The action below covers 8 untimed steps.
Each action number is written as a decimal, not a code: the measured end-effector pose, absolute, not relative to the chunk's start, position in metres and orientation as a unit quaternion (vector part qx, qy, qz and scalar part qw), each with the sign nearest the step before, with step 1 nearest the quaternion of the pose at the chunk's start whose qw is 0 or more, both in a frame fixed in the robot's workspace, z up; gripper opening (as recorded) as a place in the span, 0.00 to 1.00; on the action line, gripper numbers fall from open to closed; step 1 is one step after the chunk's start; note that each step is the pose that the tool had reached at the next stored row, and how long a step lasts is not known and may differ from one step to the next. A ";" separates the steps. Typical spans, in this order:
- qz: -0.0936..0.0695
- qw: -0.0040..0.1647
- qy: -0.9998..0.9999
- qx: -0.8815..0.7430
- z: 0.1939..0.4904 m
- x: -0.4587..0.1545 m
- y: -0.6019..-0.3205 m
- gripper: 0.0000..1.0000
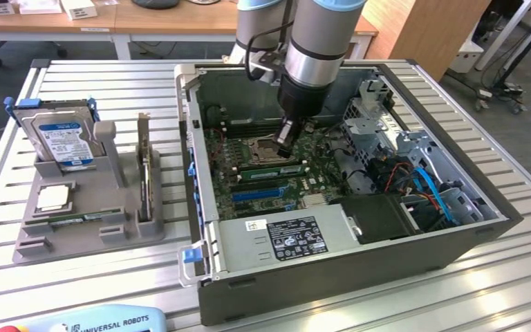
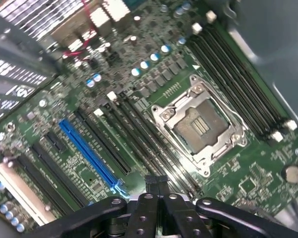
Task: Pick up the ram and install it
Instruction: 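Press down the ram until it locks into place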
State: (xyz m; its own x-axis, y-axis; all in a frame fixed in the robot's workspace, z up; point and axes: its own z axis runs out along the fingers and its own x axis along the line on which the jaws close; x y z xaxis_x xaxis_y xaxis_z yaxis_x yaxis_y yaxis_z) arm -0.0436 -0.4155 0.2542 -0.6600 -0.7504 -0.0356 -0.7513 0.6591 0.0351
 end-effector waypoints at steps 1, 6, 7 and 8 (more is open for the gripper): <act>0.023 0.009 0.914 -0.404 0.254 -0.044 -0.416 0.10; 0.023 0.010 0.931 -0.365 0.254 -0.044 -0.416 0.10; 0.023 0.010 0.934 -0.357 0.254 -0.044 -0.416 0.10; 0.023 0.011 0.937 -0.349 0.254 -0.044 -0.416 0.10</act>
